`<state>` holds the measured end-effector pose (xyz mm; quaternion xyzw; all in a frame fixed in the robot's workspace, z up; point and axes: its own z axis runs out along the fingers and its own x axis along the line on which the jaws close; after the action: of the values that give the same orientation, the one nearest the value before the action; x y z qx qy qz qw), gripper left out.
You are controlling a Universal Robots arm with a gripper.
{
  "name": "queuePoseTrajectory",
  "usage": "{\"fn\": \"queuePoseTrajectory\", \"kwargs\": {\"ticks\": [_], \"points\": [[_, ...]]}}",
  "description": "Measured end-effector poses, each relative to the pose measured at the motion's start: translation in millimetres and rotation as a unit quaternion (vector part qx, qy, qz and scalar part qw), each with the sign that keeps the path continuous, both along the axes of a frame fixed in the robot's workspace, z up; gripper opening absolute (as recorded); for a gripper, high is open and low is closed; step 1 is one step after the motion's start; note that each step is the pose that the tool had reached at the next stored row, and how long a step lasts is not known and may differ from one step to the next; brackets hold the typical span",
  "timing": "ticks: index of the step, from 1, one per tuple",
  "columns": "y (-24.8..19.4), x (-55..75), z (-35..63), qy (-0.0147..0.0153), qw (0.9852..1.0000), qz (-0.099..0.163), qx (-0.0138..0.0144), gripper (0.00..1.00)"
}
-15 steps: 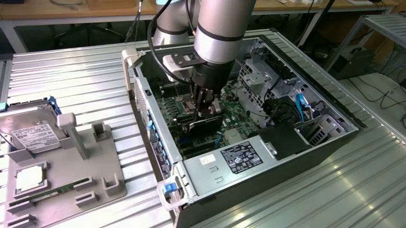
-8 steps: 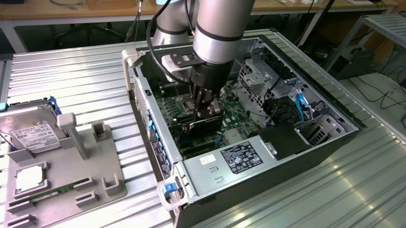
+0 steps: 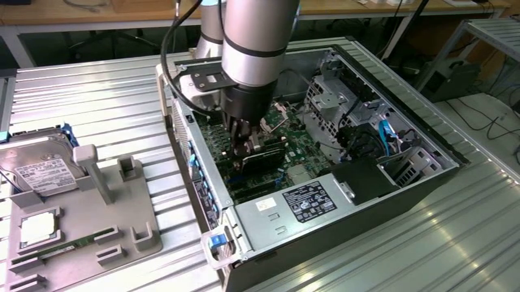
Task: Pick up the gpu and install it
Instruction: 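Press down on the gpu until it lock into place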
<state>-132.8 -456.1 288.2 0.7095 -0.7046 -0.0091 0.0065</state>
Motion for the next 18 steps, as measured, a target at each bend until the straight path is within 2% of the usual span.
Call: {"fn": "queuePoseTrajectory", "kwargs": {"ticks": [4, 6, 9, 15, 18], "points": [[0.4, -13.3, -1.7, -0.0003, 1.0000, 0.000, 0.0001, 0.11], [1.0, -13.4, -1.7, -0.0003, 1.0000, 0.000, 0.0000, 0.11], [6.4, -13.4, -2.5, -0.0004, 1.0000, 0.000, 0.0000, 0.11], [6.2, -14.7, -3.4, -0.0002, 1.0000, 0.001, 0.0000, 0.11], [6.2, -14.7, -8.9, -0.0003, 1.0000, 0.002, 0.0000, 0.11]]}}
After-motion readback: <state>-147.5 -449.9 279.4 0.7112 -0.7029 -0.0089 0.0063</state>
